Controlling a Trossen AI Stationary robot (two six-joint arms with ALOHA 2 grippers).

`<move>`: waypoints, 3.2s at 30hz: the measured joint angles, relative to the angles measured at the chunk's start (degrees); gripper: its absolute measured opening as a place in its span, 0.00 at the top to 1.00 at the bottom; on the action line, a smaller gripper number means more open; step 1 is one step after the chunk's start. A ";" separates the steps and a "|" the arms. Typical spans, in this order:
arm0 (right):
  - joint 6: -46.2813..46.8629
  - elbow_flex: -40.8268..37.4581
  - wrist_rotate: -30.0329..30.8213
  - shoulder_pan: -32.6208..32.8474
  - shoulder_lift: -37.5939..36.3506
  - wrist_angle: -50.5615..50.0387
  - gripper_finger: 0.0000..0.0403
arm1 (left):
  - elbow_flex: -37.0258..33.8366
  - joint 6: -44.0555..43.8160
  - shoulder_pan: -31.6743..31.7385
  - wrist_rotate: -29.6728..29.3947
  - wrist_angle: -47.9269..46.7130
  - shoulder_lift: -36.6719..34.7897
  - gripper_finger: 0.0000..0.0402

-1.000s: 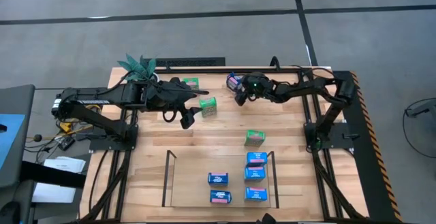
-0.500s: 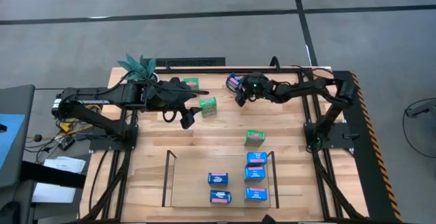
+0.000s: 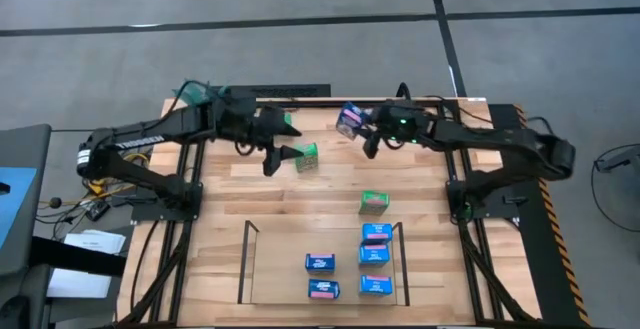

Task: Stack cereal on shelf
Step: Put the blue cereal box on the shelf aligned with the other blue cereal box

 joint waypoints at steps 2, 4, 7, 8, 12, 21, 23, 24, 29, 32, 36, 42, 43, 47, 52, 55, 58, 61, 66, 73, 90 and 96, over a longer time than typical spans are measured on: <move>-0.02 0.00 -0.04 1.36 -3.72 -2.34 0.57 | 0.00 1.19 1.94 3.28 -0.06 0.00 0.32; -0.02 0.00 -0.04 3.04 -6.77 -4.18 0.56 | 0.06 1.84 3.00 5.65 0.71 0.66 0.32; 1.54 0.00 -0.04 6.10 -9.50 -6.88 0.56 | -0.02 1.84 3.54 7.81 1.32 1.38 0.32; 2.35 0.00 -0.04 7.21 -9.86 -7.56 0.56 | 0.07 1.92 3.46 8.53 2.52 1.78 0.32; 4.41 0.00 -0.08 12.11 -9.95 -8.11 0.56 | 0.07 1.86 2.54 11.02 3.61 3.56 0.32; 8.29 0.04 -0.02 20.79 -6.84 -7.04 0.56 | -0.02 1.95 -0.13 13.52 5.63 7.88 0.32; 8.81 -0.07 0.01 21.72 -5.74 -5.79 0.56 | 0.05 2.20 -0.63 13.60 5.97 8.88 0.32; 8.88 0.00 0.03 22.09 -5.50 -5.59 0.56 | 0.19 2.31 -0.85 13.45 6.82 9.31 0.32; 9.04 -0.19 0.11 23.84 -3.17 -5.19 0.56 | -0.02 2.01 -1.11 13.28 6.13 11.45 0.32; 9.04 0.00 0.11 24.75 -1.88 -3.81 0.56 | -0.02 2.01 -1.09 12.77 6.08 12.13 0.32; 9.03 -0.03 0.09 25.02 -0.83 -2.64 0.56 | -0.02 2.87 -1.09 11.74 5.90 12.79 0.32; 9.01 0.95 0.07 24.98 -0.20 -1.68 0.56 | 0.07 3.98 -1.07 11.57 6.35 14.21 0.27; 9.01 0.98 0.07 24.92 -0.25 -1.63 0.56 | -0.03 4.00 -1.07 11.59 5.45 14.23 0.26; 9.01 0.96 0.07 25.06 -0.20 -1.95 0.56 | 0.06 4.50 -1.20 10.67 6.18 14.96 0.21; 8.99 0.96 0.07 26.20 -0.20 -1.90 0.56 | 0.00 4.96 -1.20 10.22 6.57 15.16 0.20; 8.99 0.96 0.09 26.48 -0.20 -1.90 0.56 | -0.02 4.98 -1.20 10.28 6.26 15.58 0.20; 8.93 0.96 0.11 26.44 -0.13 -1.86 0.56 | -0.02 5.14 -1.20 10.34 6.80 15.54 0.20; 8.85 0.98 0.11 26.46 1.58 -1.38 0.56 | -0.02 5.14 -1.22 10.50 6.89 15.54 0.20; 8.93 0.98 -0.39 26.52 4.70 2.43 0.56 | -0.02 5.76 -1.47 11.57 7.05 15.56 0.20; 10.36 0.96 -1.42 26.33 6.33 4.85 0.56 | -0.02 6.67 -2.68 11.86 5.78 16.00 0.20; 10.74 0.96 -1.39 27.93 6.22 5.51 0.56 | -0.02 6.63 -3.14 10.93 5.82 16.00 0.20; 11.46 0.96 -1.38 27.93 6.22 5.53 0.56 | -0.01 7.31 -4.41 10.80 5.84 16.24 0.23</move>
